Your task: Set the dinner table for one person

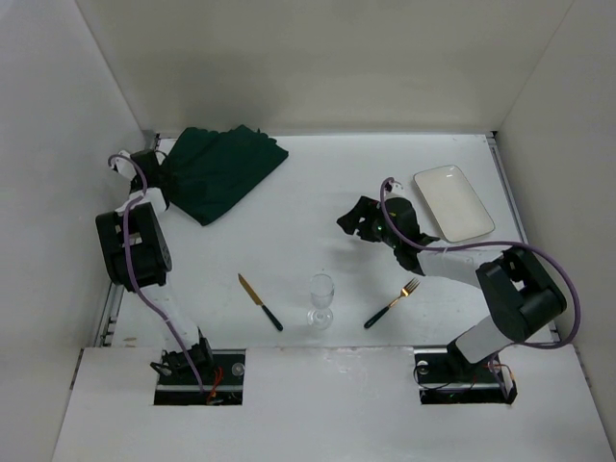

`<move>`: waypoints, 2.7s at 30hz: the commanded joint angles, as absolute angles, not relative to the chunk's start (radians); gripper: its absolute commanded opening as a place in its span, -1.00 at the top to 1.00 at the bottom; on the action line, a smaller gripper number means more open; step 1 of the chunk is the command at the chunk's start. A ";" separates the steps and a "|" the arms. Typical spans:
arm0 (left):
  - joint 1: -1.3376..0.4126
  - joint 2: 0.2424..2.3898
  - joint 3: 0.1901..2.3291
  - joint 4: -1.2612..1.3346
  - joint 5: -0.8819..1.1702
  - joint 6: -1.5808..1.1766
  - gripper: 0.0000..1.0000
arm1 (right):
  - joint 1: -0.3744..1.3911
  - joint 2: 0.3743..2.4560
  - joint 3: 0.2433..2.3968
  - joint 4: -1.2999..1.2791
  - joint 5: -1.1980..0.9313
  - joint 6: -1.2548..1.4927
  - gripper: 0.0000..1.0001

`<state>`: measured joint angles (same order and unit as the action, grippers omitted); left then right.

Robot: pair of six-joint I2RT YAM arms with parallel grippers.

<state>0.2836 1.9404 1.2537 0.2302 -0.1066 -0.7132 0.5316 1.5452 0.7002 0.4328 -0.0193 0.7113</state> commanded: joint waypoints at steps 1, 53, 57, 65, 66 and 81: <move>0.291 1.904 1.305 0.219 -0.104 -0.693 0.62 | 0.541 1.543 0.736 0.469 -0.026 0.695 -0.47; -0.173 1.377 0.411 0.564 -0.195 -0.902 -0.17 | 0.409 1.496 0.646 0.249 0.338 0.828 -0.08; -0.168 1.428 0.416 0.610 -0.198 -0.939 -0.17 | 0.409 1.538 0.656 0.256 0.301 0.865 -0.09; -0.172 1.508 0.439 0.676 -0.235 -0.969 -0.02 | 0.406 1.597 0.692 0.262 0.250 0.887 -0.13; -0.176 1.512 0.442 0.683 -0.238 -0.969 0.00 | 0.406 1.601 0.695 0.262 0.247 0.891 -0.13; -0.156 1.484 0.379 0.741 -0.218 -0.963 0.90 | 0.409 1.576 0.648 0.296 0.241 0.913 0.82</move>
<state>-0.1638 1.5723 0.4316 0.7200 -0.2180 -0.9756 0.4004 1.6459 0.6937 0.2733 0.2481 0.9100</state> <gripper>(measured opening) 0.058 0.108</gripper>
